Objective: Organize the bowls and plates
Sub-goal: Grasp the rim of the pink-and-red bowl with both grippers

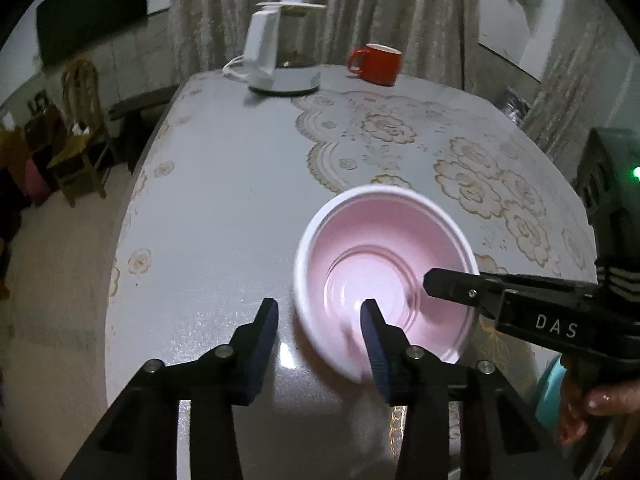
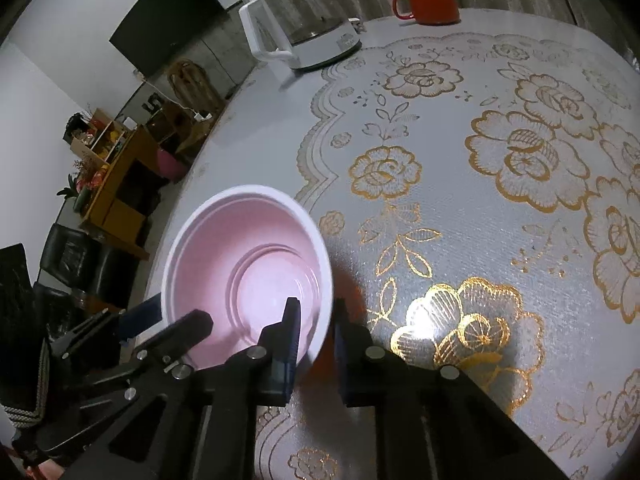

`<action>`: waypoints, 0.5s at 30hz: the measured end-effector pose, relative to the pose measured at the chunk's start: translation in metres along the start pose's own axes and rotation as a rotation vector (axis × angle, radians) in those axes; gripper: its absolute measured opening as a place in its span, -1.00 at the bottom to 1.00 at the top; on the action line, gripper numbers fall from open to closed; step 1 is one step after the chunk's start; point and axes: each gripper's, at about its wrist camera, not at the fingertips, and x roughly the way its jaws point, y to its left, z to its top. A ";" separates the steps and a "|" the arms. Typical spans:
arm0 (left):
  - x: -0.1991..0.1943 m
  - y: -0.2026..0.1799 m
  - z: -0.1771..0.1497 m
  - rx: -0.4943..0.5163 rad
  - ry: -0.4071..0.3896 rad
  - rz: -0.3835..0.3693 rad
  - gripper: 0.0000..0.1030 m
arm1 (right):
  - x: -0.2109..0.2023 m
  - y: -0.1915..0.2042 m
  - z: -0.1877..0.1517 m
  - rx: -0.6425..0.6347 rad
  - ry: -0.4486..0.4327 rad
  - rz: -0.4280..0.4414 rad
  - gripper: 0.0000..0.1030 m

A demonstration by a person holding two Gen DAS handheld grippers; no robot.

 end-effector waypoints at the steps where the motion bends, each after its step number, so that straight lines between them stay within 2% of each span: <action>1: -0.002 -0.003 -0.001 0.011 -0.001 -0.008 -0.19 | -0.002 0.001 -0.002 -0.001 -0.002 0.010 -0.76; 5: -0.009 -0.011 -0.006 0.038 -0.022 0.009 -0.19 | -0.010 0.008 -0.007 -0.019 -0.013 0.005 -0.76; 15: -0.042 -0.019 -0.015 0.023 -0.075 -0.026 -0.19 | -0.035 0.008 -0.022 0.011 -0.056 0.036 -0.76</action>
